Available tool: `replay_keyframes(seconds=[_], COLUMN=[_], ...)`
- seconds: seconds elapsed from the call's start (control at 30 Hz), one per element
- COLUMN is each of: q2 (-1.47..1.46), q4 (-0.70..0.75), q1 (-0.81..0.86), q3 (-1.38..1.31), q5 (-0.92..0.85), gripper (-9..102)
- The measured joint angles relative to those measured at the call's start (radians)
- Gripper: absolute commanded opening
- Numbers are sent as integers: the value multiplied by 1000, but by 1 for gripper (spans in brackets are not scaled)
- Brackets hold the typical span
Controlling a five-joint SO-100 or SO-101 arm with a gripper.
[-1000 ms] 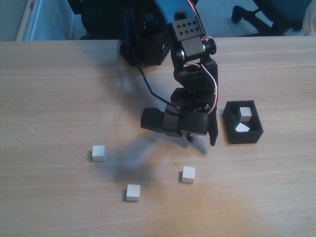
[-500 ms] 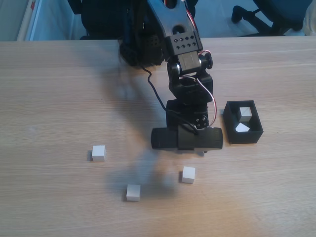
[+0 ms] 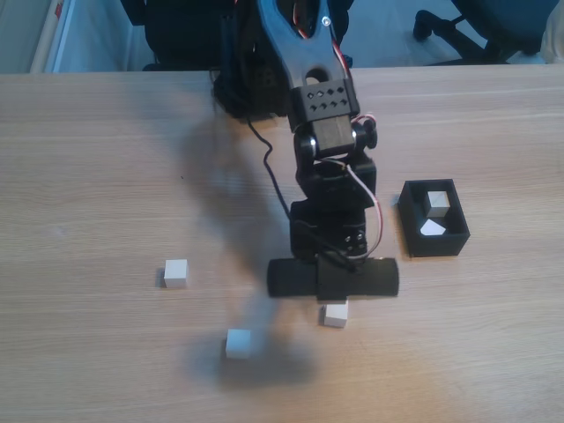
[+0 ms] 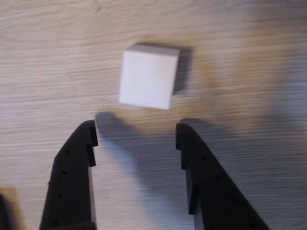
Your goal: Pick blocks and place them in the box.
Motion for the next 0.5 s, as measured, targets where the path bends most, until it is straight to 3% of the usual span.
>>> replay_keyframes(seconds=[0.5], q2=[-115], q4=[34], q1=[31], q3=[-156], q5=[-6], gripper=[17])
